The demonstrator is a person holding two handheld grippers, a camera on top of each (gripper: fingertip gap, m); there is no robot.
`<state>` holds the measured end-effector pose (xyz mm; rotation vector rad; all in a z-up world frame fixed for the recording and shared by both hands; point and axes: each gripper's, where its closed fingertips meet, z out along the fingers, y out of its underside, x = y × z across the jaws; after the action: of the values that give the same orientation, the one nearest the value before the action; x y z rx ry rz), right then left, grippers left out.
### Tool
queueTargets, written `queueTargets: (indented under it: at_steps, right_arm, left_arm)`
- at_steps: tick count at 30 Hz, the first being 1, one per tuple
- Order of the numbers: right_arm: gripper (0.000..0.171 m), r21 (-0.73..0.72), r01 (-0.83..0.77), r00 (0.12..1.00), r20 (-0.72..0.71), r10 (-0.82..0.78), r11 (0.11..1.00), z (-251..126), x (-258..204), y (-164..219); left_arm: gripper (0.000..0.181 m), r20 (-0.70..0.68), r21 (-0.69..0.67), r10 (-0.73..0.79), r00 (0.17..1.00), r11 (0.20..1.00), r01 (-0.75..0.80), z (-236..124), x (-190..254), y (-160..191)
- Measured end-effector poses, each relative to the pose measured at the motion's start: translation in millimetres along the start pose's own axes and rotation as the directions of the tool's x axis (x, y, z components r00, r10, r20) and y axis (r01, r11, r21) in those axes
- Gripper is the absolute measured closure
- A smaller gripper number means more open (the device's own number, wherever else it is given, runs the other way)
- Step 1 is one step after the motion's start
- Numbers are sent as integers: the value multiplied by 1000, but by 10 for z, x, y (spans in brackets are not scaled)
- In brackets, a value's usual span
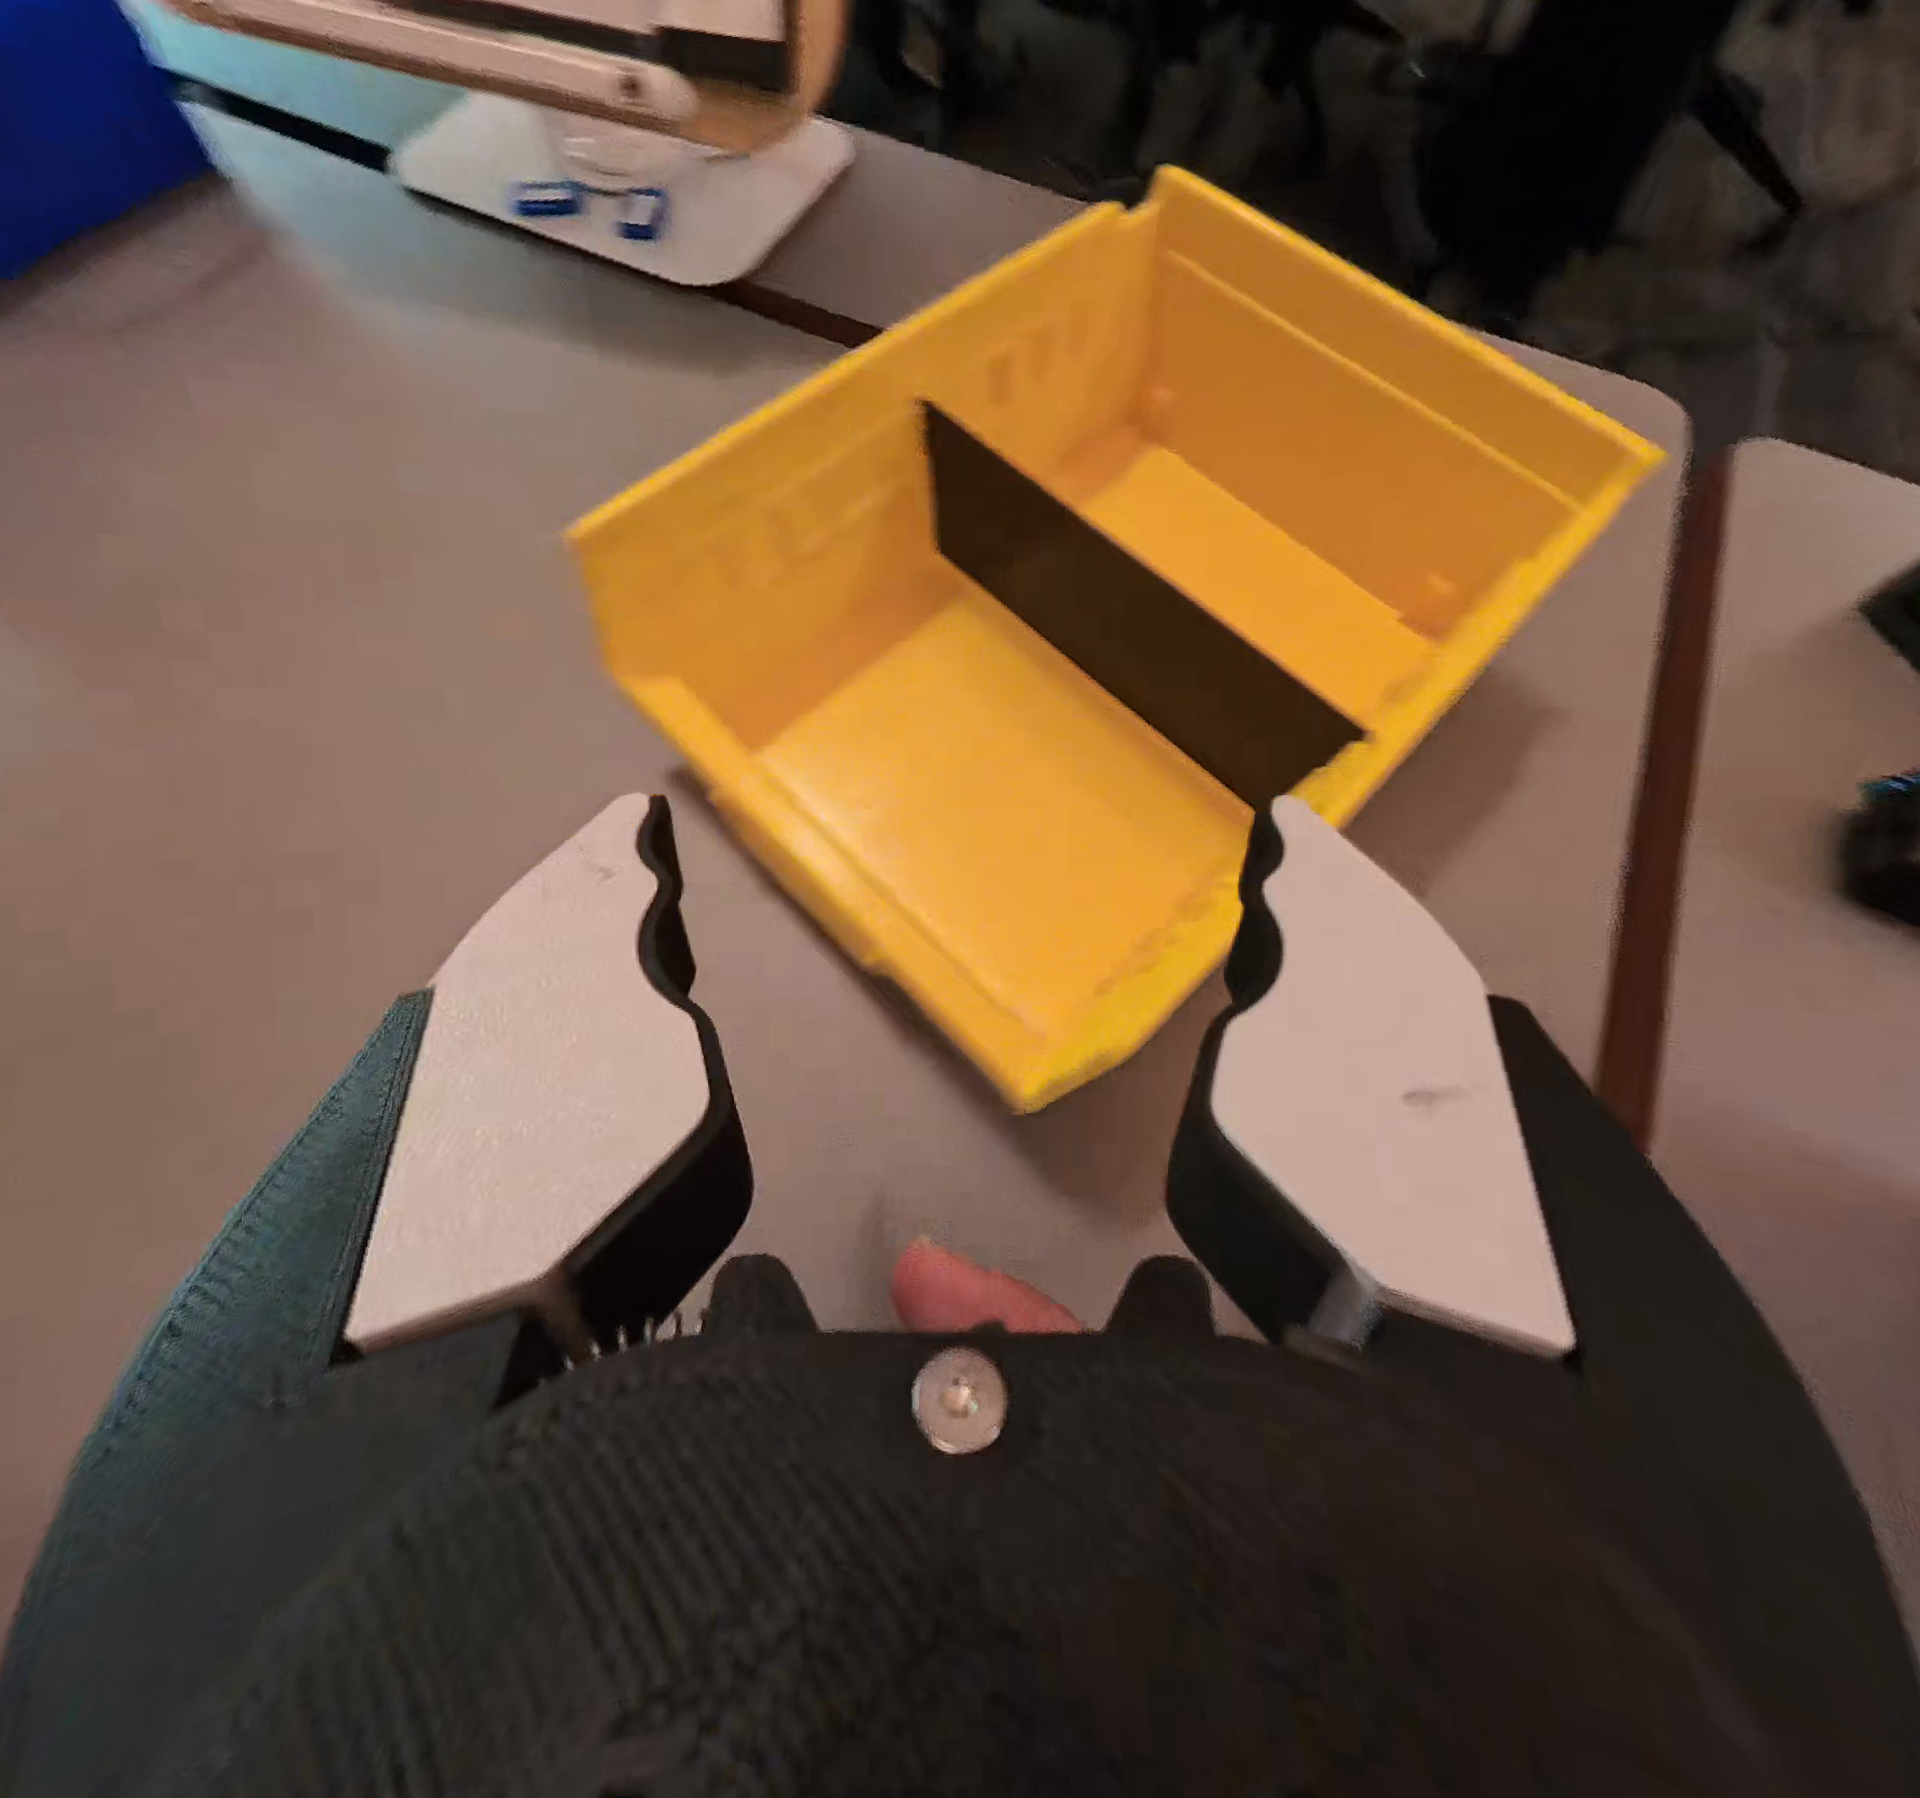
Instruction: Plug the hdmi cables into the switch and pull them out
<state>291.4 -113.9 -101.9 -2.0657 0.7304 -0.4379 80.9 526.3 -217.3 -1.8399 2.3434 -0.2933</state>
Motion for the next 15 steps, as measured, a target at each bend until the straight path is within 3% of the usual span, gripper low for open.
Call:
queueTargets:
  at_steps: [1,5,9,12,15]
  right_arm:
    - [69,11,14,999,34,-15,1000,-35,-159,42]
    - [72,57,83,978,189,-93,995,-104,-799,152]
    - [75,72,182,942,273,-195,981,5,-1219,165]
    - [75,60,198,924,321,-207,978,159,-1423,126]
    - [78,83,187,899,386,-205,979,269,-1661,9]
  left_arm:
    - [101,-31,-53,6,999,999,-8,77,-11,51]
    - [107,-102,-197,68,992,976,-88,226,44,200]
    - [108,-2,-163,110,994,981,-108,124,6,74]
    - [97,66,-129,75,995,989,-66,35,-49,-72]
    - [86,59,-208,89,994,975,-75,144,-80,-11]
